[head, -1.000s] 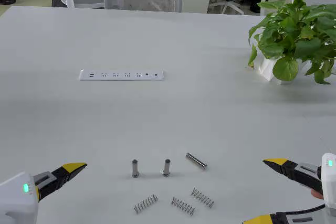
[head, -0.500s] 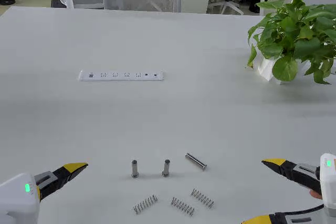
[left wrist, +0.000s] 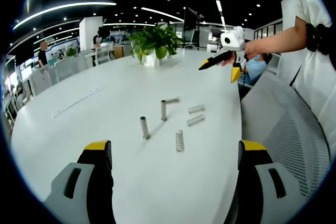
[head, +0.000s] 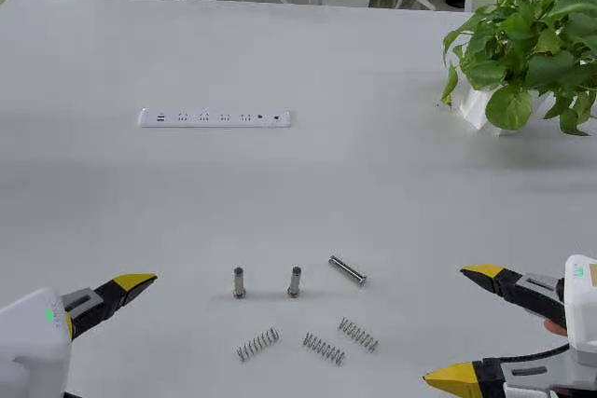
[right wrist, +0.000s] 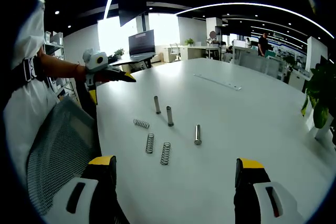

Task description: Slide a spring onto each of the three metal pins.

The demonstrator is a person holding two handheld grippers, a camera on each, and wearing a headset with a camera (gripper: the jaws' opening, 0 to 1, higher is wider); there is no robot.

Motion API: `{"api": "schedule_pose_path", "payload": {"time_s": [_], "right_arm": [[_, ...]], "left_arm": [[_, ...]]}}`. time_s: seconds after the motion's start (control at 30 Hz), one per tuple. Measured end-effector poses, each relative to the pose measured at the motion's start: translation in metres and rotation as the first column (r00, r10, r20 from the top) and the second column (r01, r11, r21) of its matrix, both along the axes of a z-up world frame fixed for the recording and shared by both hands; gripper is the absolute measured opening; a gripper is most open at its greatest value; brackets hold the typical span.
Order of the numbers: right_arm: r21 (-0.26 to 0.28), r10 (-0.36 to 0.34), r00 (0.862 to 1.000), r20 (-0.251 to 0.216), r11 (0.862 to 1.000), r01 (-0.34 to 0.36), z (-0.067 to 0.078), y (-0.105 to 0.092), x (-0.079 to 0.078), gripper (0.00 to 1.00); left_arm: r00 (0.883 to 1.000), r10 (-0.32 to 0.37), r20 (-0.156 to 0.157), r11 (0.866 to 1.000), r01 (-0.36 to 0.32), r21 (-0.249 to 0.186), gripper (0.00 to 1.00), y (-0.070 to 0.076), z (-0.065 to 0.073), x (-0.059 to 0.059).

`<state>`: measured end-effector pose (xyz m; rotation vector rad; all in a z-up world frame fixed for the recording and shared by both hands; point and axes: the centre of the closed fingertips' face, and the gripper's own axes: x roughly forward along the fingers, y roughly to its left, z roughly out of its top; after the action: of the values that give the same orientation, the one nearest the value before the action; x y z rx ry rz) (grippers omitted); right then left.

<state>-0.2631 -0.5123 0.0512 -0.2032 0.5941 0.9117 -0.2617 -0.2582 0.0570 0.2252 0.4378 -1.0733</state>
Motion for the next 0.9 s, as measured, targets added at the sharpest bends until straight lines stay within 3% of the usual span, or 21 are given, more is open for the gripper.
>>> {"api": "schedule_pose_path", "payload": {"time_s": [0.4, 0.73, 0.9], "right_arm": [[-0.011, 0.021, 1.0, -0.002, 1.0, -0.021, 0.007, 0.004, 0.011, 0.93], [-0.044, 0.063, 0.998, 0.017, 0.997, -0.062, 0.019, 0.018, 0.038, 0.89], [-0.066, 0.083, 0.997, 0.004, 0.994, -0.082, 0.021, 0.028, 0.05, 0.83]], "left_arm": [[1.0, -0.003, -0.007, 1.0, 0.003, -0.002, 0.99, -0.002, -0.002, -0.002], [1.0, -0.003, -0.005, 1.0, 0.003, -0.015, 0.99, -0.005, 0.002, -0.002], [1.0, -0.004, -0.005, 1.0, 0.003, -0.022, 0.99, -0.006, 0.003, -0.001]]}}
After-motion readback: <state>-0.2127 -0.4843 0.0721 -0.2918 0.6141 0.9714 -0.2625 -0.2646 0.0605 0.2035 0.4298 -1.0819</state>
